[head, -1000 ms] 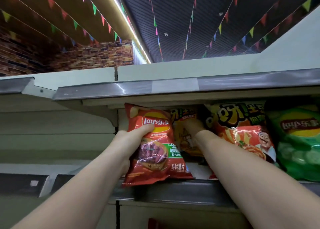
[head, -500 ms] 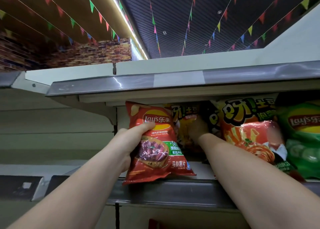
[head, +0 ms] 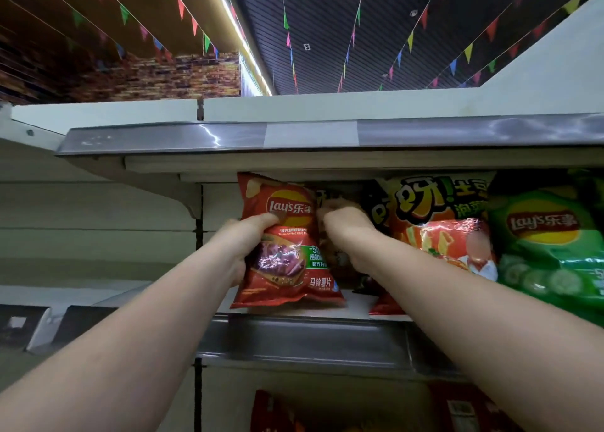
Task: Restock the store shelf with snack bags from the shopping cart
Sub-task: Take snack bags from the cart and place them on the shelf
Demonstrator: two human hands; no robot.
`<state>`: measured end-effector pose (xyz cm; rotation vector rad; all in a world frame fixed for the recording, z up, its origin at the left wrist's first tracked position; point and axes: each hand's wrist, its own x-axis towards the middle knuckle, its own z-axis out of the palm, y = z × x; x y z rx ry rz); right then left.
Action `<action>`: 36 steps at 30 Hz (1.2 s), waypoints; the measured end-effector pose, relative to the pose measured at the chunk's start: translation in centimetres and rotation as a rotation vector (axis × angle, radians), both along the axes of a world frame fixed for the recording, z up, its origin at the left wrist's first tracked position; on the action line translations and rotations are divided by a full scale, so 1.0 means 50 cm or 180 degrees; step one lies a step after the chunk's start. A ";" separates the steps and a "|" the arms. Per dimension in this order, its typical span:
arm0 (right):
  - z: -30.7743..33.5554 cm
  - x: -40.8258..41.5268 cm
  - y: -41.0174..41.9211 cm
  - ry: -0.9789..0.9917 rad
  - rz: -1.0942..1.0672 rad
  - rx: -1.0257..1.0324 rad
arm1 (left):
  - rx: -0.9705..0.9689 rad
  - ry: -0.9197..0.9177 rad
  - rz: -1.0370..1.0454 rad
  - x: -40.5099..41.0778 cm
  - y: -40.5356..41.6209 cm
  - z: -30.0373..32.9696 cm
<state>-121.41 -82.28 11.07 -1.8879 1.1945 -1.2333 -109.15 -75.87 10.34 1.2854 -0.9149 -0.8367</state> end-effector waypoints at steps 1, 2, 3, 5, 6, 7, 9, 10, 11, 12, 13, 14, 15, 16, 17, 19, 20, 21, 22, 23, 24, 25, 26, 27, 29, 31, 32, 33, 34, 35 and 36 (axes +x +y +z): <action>-0.006 -0.006 0.007 -0.0072 0.0093 0.0145 | 0.0011 -0.0017 -0.0023 -0.006 -0.008 0.004; -0.011 -0.011 0.010 -0.0116 0.0206 0.0279 | 0.0025 -0.0047 -0.0056 -0.011 -0.015 0.007; -0.015 -0.019 0.013 -0.0188 0.0298 0.0392 | 0.0041 -0.0080 -0.0098 -0.017 -0.021 0.010; -0.019 -0.038 0.015 -0.0344 0.0314 0.0491 | 0.0008 -0.0161 -0.0203 -0.030 -0.034 0.011; -0.019 -0.045 0.012 -0.0396 0.0247 0.0457 | -0.0067 -0.0222 -0.0240 -0.035 -0.042 0.009; -0.020 -0.048 0.008 -0.0405 0.0115 0.0374 | -0.0152 -0.0341 -0.0249 -0.044 -0.048 0.005; -0.023 -0.047 -0.004 -0.0262 -0.0260 0.0214 | -0.0295 -0.0753 -0.0139 -0.058 -0.058 -0.004; -0.024 -0.042 -0.009 -0.0172 -0.0422 0.0174 | -0.0356 -0.0952 0.0003 -0.058 -0.066 -0.010; -0.025 -0.036 -0.013 -0.0085 -0.0561 0.0152 | -0.0377 -0.1165 0.0197 -0.054 -0.073 -0.014; -0.028 -0.030 -0.021 -0.0019 -0.0680 0.0137 | -0.0350 -0.1421 0.0416 -0.049 -0.078 -0.016; -0.032 -0.025 -0.029 0.0029 -0.0800 0.0100 | -0.0280 -0.1686 0.0593 -0.044 -0.079 -0.017; -0.036 -0.019 -0.038 0.0085 -0.0908 0.0047 | -0.0221 -0.1898 0.0693 -0.041 -0.078 -0.019; -0.040 -0.015 -0.043 0.0140 -0.0993 -0.0039 | -0.0149 -0.2058 0.0700 -0.038 -0.078 -0.023; -0.044 -0.011 -0.047 0.0205 -0.1063 -0.0143 | -0.0071 -0.2162 0.0600 -0.036 -0.080 -0.028; -0.046 -0.007 -0.048 0.0250 -0.1122 -0.0242 | -0.0007 -0.2226 0.0446 -0.035 -0.080 -0.033; -0.049 -0.004 -0.054 0.0305 -0.1209 -0.0339 | 0.0086 -0.2252 0.0151 -0.037 -0.081 -0.043; -0.048 -0.002 -0.057 0.0334 -0.1227 -0.0334 | 0.0141 -0.2279 0.0072 -0.037 -0.081 -0.047; -0.045 0.000 -0.060 0.0356 -0.1221 -0.0311 | 0.0193 -0.2323 0.0024 -0.038 -0.082 -0.049; -0.043 0.002 -0.066 0.0360 -0.1193 -0.0285 | 0.0220 -0.2346 -0.0005 -0.039 -0.083 -0.050; -0.041 0.005 -0.070 0.0345 -0.1160 -0.0256 | 0.0236 -0.2375 -0.0031 -0.041 -0.083 -0.049; -0.039 0.008 -0.076 0.0323 -0.1139 -0.0227 | 0.0257 -0.2409 -0.0064 -0.042 -0.084 -0.048; -0.039 0.011 -0.081 0.0308 -0.1139 -0.0223 | 0.0281 -0.2450 -0.0098 -0.043 -0.085 -0.047; -0.040 0.013 -0.085 0.0301 -0.1146 -0.0229 | 0.0305 -0.2490 -0.0140 -0.044 -0.088 -0.048; -0.041 0.014 -0.089 0.0292 -0.1159 -0.0234 | 0.0324 -0.2532 -0.0173 -0.045 -0.088 -0.048; -0.042 0.013 -0.094 0.0314 -0.1197 -0.0219 | 0.0348 -0.2599 -0.0219 -0.046 -0.092 -0.052; -0.045 0.013 -0.096 0.0378 -0.1224 -0.0191 | 0.0360 -0.2622 -0.0241 -0.045 -0.093 -0.056; -0.046 0.013 -0.095 0.0400 -0.1238 -0.0172 | 0.0367 -0.2604 -0.0245 -0.045 -0.092 -0.057; -0.046 0.014 -0.092 0.0425 -0.1259 -0.0146 | 0.0361 -0.2574 -0.0239 -0.045 -0.089 -0.058; -0.047 0.014 -0.088 0.0459 -0.1287 -0.0142 | 0.0334 -0.2541 -0.0217 -0.046 -0.086 -0.057; -0.047 0.013 -0.083 0.0498 -0.1319 -0.0163 | 0.0275 -0.2510 -0.0168 -0.048 -0.081 -0.056; -0.046 0.012 -0.077 0.0520 -0.1336 -0.0220 | 0.0205 -0.2470 -0.0103 -0.051 -0.076 -0.056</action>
